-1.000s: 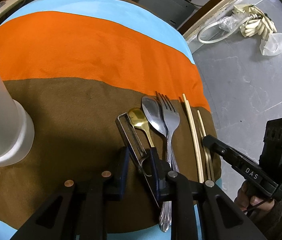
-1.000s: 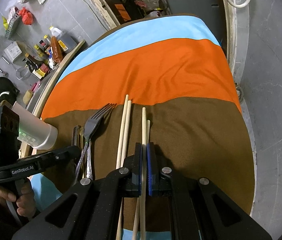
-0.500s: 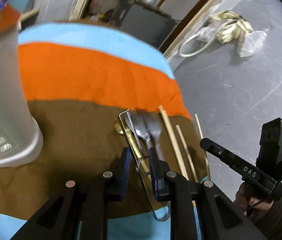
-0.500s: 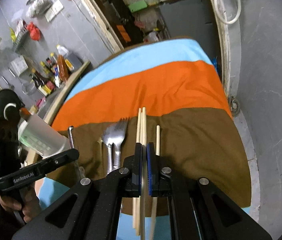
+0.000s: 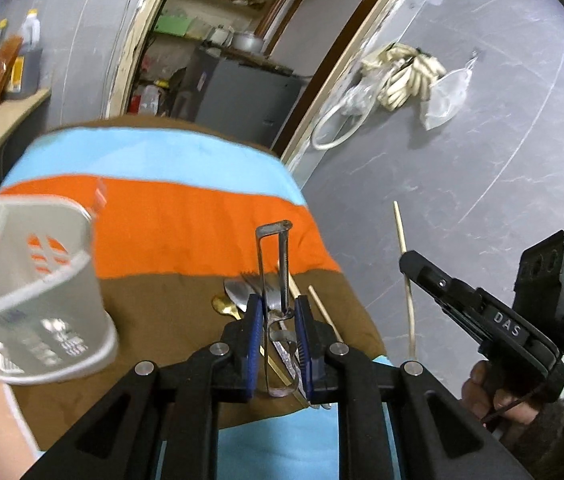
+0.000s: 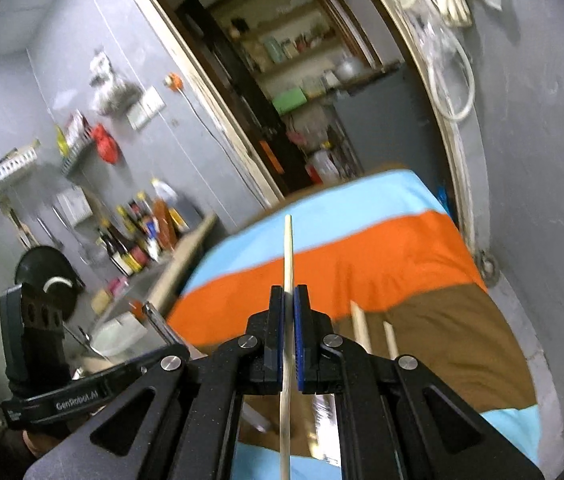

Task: Organize utensils
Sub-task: 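Lift the peeler and chopstick and carry both over the white basket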

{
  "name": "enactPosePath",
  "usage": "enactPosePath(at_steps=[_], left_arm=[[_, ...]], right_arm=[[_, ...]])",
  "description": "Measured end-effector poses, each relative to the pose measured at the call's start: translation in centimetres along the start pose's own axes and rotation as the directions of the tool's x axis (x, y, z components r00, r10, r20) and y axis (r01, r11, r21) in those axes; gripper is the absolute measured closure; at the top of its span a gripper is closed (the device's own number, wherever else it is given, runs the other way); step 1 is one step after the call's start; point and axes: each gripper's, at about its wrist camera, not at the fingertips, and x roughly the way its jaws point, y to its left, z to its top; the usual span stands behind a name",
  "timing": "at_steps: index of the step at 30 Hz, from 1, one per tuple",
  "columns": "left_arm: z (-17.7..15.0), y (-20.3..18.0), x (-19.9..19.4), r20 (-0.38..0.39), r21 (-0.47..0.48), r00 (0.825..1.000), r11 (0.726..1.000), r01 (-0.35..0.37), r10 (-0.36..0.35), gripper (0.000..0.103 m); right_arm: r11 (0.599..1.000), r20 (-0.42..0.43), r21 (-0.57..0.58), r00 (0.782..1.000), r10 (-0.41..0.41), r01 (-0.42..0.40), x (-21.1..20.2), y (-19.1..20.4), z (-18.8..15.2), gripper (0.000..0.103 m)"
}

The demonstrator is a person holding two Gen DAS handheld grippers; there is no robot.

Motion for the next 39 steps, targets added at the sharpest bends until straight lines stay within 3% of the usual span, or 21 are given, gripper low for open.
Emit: enactPosePath(at_steps=[8,16,21,28,39], left_arm=[[3.0,1.8,-7.3,0.086,0.041,0.996,0.999,0.000,-0.003,0.088],[4.7,5.9,-15.0,0.176,0.002,0.981,0.997,-0.080,0.078,0.088],[5.5,9.1,-18.4,0.231,-0.046,0.960,0.987,-0.153,0.160,0.088],[5.6,12.8,-19.0,0.249,-0.101,0.931,0.963,-0.249,0.267,0.088],[4.8,15.7,-14.7,0.186,-0.089,0.918,0.936,-0.340,0.351,0.088]], right_arm=[[0.993,0.144,-0.052,0.984,0.109,-0.102,0.3,7.6,1.6,0.098],[0.978,0.249,-0.126,0.949,0.193,-0.166,3.2,15.5,2.1,0.098],[0.969,0.268,-0.156,0.936,0.230,-0.193,5.6,19.2,1.6,0.098],[0.971,0.301,-0.186,0.931,0.205,-0.153,8.9,22.1,0.8,0.098],[0.977,0.297,-0.184,0.941,0.160,-0.108,12.0,22.1,-1.2,0.098]])
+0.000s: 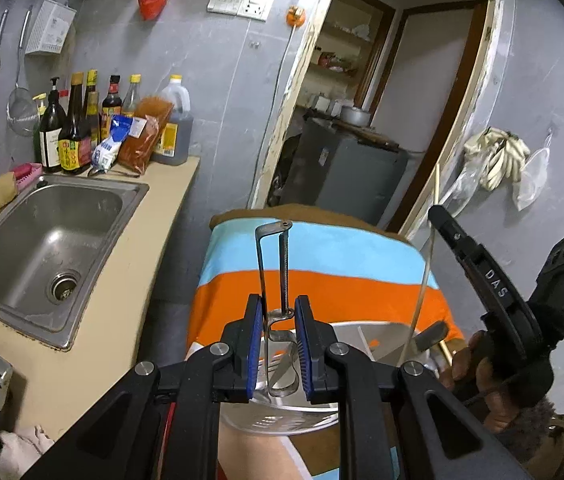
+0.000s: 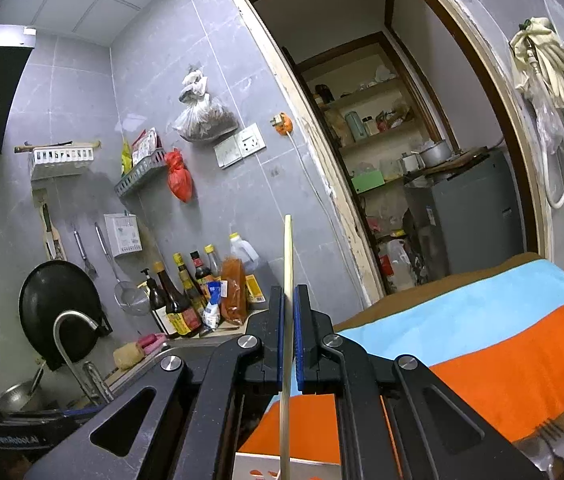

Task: Organize utensils
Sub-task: 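Lift the peeler and chopstick and carry both over the white basket, then open the left tool to drop the peeler while the right tool lowers the chopstick into the basket, then withdraw both tools from the basket back toward the utensils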

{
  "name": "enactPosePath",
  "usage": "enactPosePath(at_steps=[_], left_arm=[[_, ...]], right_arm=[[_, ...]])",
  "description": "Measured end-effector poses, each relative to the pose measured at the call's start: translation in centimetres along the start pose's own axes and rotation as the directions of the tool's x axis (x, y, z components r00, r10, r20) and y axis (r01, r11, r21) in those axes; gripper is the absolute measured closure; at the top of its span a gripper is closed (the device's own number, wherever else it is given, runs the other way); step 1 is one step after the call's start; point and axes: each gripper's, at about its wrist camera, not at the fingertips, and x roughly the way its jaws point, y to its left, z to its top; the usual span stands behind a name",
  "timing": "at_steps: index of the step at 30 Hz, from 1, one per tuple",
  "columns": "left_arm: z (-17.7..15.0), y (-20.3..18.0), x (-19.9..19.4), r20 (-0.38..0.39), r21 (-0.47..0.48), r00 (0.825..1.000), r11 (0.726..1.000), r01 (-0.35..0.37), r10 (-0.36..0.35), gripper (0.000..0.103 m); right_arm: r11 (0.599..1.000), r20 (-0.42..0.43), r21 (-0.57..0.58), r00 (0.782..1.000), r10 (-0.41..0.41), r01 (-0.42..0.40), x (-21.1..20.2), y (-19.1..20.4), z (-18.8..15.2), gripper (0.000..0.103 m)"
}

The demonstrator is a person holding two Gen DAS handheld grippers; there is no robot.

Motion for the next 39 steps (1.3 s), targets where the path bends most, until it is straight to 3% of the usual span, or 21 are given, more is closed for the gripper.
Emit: enactPosePath(at_steps=[13,17,20,24,28,31,33,39], left_arm=[[-1.0,0.0,1.5,-0.050,-0.023,0.998,0.999,0.023,-0.025,0.087],[-1.0,-0.2,1.2,-0.054,-0.017,0.998,1.000,0.019,-0.020,0.082],[-1.1,-0.4,0.9,-0.053,-0.026,0.998,0.999,0.020,-0.022,0.070],[-1.3,-0.7,0.2,-0.029,-0.045,0.999,0.999,0.027,-0.028,0.048],[-1.3,-1.4,-0.4,-0.003,-0.049,1.000,0.998,0.030,-0.030,0.039],[-1.3,-2.4,-0.8,0.017,-0.041,1.000,0.999,0.024,-0.024,0.028],[-1.4,-3.5,-1.1,0.038,-0.031,0.999,0.999,0.017,-0.016,0.020],[-1.8,-6.8,-2.0,0.127,-0.003,0.992,1.000,0.000,0.001,0.004]], right_arm=[[1.000,-0.069,-0.002,0.998,-0.008,0.008,0.1,-0.6,-1.3,0.098],[1.000,-0.112,-0.006,0.994,-0.011,0.011,-0.5,-0.9,-1.8,0.098],[1.000,-0.135,-0.011,0.991,-0.018,0.016,-1.2,-1.2,-1.8,0.095],[1.000,-0.137,-0.009,0.990,-0.029,0.028,-2.9,-1.8,-1.4,0.078],[0.998,-0.123,-0.043,0.991,-0.060,0.055,-5.2,-2.1,-0.2,0.064],[0.993,-0.110,-0.078,0.989,-0.097,0.089,-7.0,-2.4,1.2,0.045],[0.988,-0.100,-0.097,0.986,-0.130,0.120,-8.4,-2.9,2.3,0.026],[0.965,-0.085,-0.154,0.971,-0.225,0.210,-11.8,-4.5,5.3,0.011]])
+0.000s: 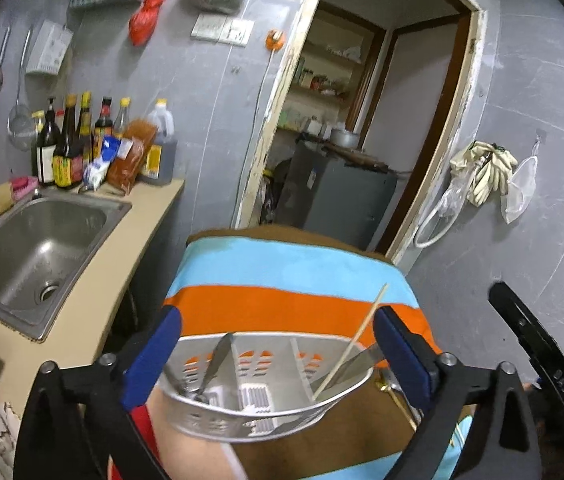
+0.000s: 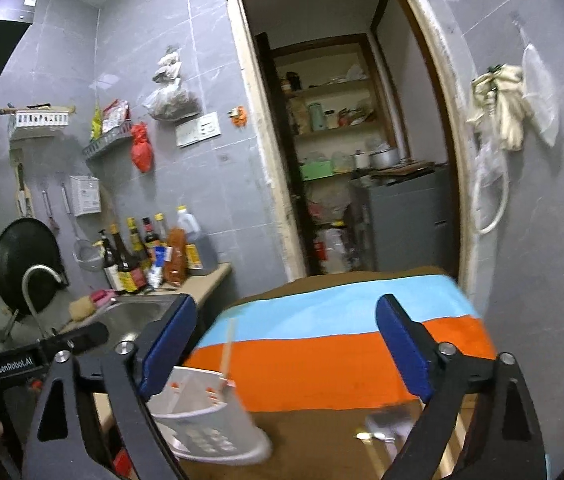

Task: Organize utensils
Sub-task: 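Withdraw both tools from the basket back toward the utensils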

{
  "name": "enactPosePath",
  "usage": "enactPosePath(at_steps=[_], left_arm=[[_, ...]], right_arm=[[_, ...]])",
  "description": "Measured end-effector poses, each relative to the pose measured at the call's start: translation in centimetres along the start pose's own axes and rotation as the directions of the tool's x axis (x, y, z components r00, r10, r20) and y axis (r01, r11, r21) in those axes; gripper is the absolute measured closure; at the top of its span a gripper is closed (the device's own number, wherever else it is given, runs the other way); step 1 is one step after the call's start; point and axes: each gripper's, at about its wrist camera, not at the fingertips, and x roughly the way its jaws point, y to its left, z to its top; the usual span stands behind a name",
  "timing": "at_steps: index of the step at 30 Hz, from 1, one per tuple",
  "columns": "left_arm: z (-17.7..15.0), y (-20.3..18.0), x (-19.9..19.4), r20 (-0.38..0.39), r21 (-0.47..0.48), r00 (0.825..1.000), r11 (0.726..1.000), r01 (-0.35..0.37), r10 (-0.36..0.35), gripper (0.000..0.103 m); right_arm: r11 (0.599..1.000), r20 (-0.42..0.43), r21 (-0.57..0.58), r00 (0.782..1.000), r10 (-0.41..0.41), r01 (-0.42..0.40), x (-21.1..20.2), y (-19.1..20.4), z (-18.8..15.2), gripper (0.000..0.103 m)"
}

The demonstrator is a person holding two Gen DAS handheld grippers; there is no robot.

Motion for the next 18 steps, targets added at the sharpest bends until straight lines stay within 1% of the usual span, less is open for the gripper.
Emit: enactPosePath(at_steps=[2,4,5,8,11,15,18], left_arm=[[-0.1,-1.4,-0.3,0.035,0.014,0.999,1.000,-0.004,0.003,0.003],[-0.3,-2.8,-0.5,0.068,0.035,0.998,0.999,-0.007,0.004,0.002],[-0.4,-3.6,-0.6,0.085,0.048,0.996,0.999,-0.008,0.004,0.002],[-0.8,-5.8,-0.7,0.115,0.080,0.993,0.997,-0.011,0.001,0.001],[-1.4,-8.0,-0.6,0.134,0.106,0.991,0.994,-0.011,-0.003,0.001],[-2.4,-11.1,-0.3,0.151,0.139,0.988,0.990,-0.004,-0.017,0.001],[-3.2,-13.2,0.2,0.147,0.161,0.989,0.987,0.004,-0.028,0.001]], right_arm=[[0.999,-0.003,-0.017,0.999,-0.036,0.036,-1.1,-1.2,0.5,0.010],[0.997,-0.004,-0.035,0.998,-0.069,0.069,-2.0,-2.3,0.9,0.006],[0.995,-0.003,-0.045,0.996,-0.087,0.087,-2.5,-3.0,1.1,0.002],[0.988,0.002,-0.069,0.990,-0.140,0.139,-3.8,-4.8,1.5,0.002],[0.983,0.004,-0.081,0.986,-0.167,0.166,-5.0,-6.9,1.8,0.002],[0.978,0.001,-0.091,0.982,-0.190,0.189,-5.8,-9.3,2.2,0.002],[0.975,0.000,-0.090,0.979,-0.202,0.201,-6.1,-11.5,2.3,0.002]])
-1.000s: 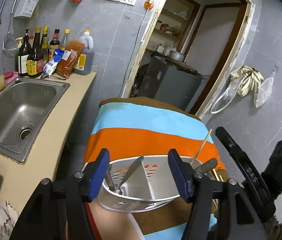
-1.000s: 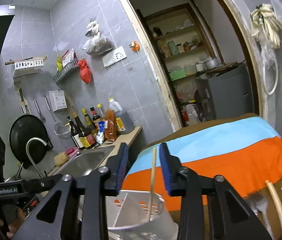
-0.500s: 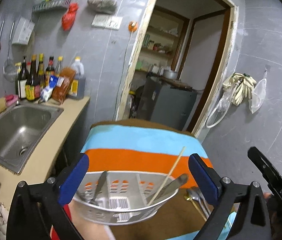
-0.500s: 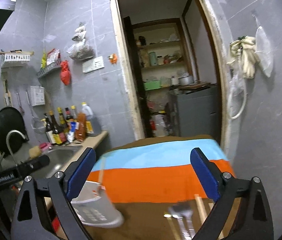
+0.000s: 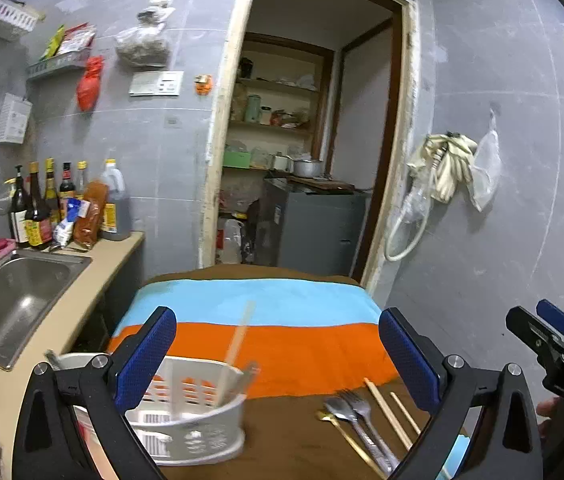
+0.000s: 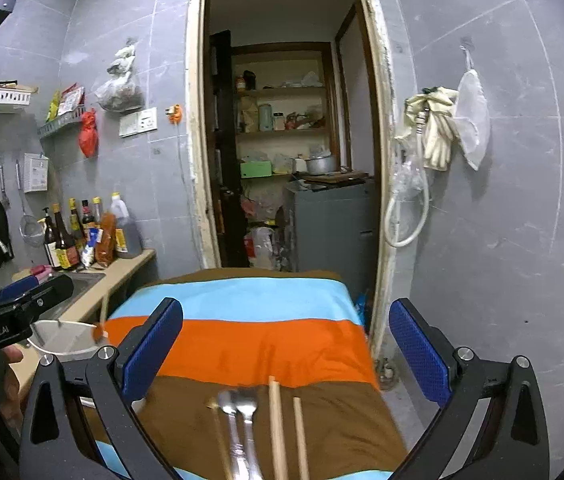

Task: Organize utensils
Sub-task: 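Withdraw both tools from the basket back toward the utensils, then lower the left tool to the gold spoon while the right tool lowers to the chopsticks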

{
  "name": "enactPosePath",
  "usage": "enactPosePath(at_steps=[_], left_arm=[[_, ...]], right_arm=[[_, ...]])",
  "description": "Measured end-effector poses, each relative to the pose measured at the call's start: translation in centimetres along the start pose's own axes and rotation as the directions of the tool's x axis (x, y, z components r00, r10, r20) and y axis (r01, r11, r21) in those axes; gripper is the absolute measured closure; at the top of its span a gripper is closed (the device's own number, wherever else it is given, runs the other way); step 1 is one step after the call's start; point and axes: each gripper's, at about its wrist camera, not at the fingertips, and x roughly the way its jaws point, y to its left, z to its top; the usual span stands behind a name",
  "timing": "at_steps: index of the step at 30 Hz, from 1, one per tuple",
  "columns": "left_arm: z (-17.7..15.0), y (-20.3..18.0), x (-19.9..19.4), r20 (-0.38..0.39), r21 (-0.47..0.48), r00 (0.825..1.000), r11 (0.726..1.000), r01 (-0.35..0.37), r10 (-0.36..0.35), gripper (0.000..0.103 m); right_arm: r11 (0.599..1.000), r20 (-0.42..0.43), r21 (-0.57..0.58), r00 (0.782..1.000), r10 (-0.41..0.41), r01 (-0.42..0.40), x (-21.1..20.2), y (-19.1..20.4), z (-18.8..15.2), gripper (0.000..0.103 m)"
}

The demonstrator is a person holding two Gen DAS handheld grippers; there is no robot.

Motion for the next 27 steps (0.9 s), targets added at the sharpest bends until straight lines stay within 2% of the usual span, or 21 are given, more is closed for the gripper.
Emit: enactPosePath(at_steps=[6,12,18,27], left_arm=[[-2.2,-3.5,1.2,-0.051,0.021,0.998,1.000,0.023,-0.022,0.001],[-4.8,-5.7,3.7,-0.160,0.022,0.987,0.999,0.026,-0.022,0.001],[-7.8,-5.6,7.5,-0.317,-0.044,0.948,0.999,-0.028,0.013,0.001],[-10.9,-4.4,11.0,-0.445,-0.103,0.895,0.991,-0.081,0.027,0.001]], right_arm=[[1.000,-0.019,0.008,1.000,-0.006,0.006,0.9,-4.0,-0.9,0.002],[1.000,-0.089,0.025,0.996,0.007,-0.005,3.1,-7.2,-2.7,0.002],[0.999,-0.180,0.038,0.983,0.031,-0.025,6.4,-8.4,-5.6,0.002],[0.995,-0.284,0.051,0.954,0.092,-0.081,10.6,-7.9,-10.6,0.002]])
